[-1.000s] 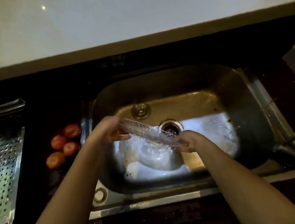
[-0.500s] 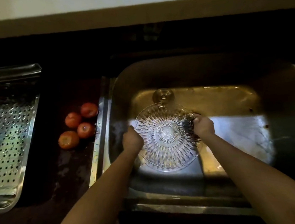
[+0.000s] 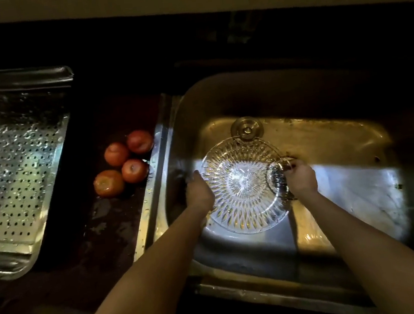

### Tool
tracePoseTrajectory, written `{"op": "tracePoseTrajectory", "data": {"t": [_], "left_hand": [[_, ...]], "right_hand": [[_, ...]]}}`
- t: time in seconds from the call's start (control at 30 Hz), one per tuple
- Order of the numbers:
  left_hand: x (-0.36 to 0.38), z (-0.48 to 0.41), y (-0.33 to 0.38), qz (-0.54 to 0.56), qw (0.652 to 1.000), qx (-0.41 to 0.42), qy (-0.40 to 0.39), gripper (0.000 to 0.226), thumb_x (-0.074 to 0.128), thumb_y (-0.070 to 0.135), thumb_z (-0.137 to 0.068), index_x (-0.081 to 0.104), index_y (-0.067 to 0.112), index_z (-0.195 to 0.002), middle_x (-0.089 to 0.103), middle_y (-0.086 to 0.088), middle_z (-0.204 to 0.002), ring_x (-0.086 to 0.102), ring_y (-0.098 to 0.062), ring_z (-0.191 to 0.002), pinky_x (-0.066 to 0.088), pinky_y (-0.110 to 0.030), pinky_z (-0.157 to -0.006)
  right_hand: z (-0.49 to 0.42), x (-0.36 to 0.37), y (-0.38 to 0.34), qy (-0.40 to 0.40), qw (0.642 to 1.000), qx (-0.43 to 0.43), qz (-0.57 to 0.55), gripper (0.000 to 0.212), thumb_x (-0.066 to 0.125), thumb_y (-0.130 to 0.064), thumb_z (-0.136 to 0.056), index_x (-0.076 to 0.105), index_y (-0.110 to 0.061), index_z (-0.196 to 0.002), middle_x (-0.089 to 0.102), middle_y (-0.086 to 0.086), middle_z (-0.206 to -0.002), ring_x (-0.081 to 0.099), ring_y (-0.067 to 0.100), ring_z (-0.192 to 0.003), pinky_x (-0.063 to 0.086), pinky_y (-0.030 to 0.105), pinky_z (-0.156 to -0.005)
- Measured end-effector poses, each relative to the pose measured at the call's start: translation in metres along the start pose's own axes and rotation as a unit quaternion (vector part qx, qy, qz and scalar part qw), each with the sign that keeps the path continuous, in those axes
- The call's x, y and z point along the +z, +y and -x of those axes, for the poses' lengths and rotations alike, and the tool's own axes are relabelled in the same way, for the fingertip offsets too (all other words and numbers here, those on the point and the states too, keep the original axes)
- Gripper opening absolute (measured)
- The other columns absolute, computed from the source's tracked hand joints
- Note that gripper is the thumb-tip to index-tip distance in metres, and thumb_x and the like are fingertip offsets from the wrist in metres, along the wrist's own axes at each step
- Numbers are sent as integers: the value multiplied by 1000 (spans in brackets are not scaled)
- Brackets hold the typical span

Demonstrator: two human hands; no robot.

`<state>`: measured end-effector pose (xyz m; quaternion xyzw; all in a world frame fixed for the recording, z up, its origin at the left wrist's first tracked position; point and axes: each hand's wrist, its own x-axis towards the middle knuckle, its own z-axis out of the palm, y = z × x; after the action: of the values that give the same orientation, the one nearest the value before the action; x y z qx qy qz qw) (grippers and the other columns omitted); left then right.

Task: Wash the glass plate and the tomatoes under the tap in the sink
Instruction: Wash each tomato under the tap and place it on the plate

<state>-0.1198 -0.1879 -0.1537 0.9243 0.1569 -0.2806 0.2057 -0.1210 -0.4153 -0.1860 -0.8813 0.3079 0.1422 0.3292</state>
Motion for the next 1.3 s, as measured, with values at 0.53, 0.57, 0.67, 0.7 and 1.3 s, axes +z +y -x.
{"op": "tracePoseTrajectory", "data": {"t": [0.53, 0.57, 0.67, 0.7, 1.3], "left_hand": [[-127, 116, -57, 90, 969, 202, 113, 30, 60, 16, -84, 63, 17, -114, 66, -3, -112, 59, -19, -105, 43, -26, -87], [-129, 118, -64, 63, 962, 240, 115, 27, 58, 18, -86, 64, 18, -112, 66, -1, -112, 58, -19, -105, 43, -28, -90], [-126, 117, -83, -61, 932, 341, 111, 36, 60, 18, -84, 62, 15, -120, 60, -5, -129, 53, -22, -122, 31, -39, -113], [-123, 116, -90, -108, 918, 364, 116, 42, 63, 19, -82, 61, 14, -123, 56, -7, -134, 49, -23, -127, 26, -42, -113], [-99, 97, -123, -263, 851, 429, 148, 55, 35, 41, -92, 42, 12, -139, 35, -8, -149, 26, -26, -141, 30, -46, -112]], "right_hand": [[101, -23, -154, -88, 931, -351, 35, 43, 60, -27, -87, 52, -15, -127, 56, 6, -127, 43, 21, -122, 35, 32, -100], [110, -20, -166, -99, 916, -387, 28, 42, 62, -28, -86, 54, -15, -125, 57, 6, -124, 44, 20, -119, 35, 29, -96], [132, -4, -196, -119, 881, -457, 30, 43, 67, -32, -82, 58, -13, -120, 61, 6, -117, 47, 22, -112, 39, 30, -90], [138, 2, -203, -124, 874, -468, 34, 46, 68, -33, -81, 58, -13, -121, 62, 6, -116, 47, 22, -112, 39, 30, -91], [147, 24, -219, -164, 870, -464, -20, 48, 76, -24, -74, 64, -11, -118, 61, 10, -112, 50, 22, -106, 33, 16, -89]]}}
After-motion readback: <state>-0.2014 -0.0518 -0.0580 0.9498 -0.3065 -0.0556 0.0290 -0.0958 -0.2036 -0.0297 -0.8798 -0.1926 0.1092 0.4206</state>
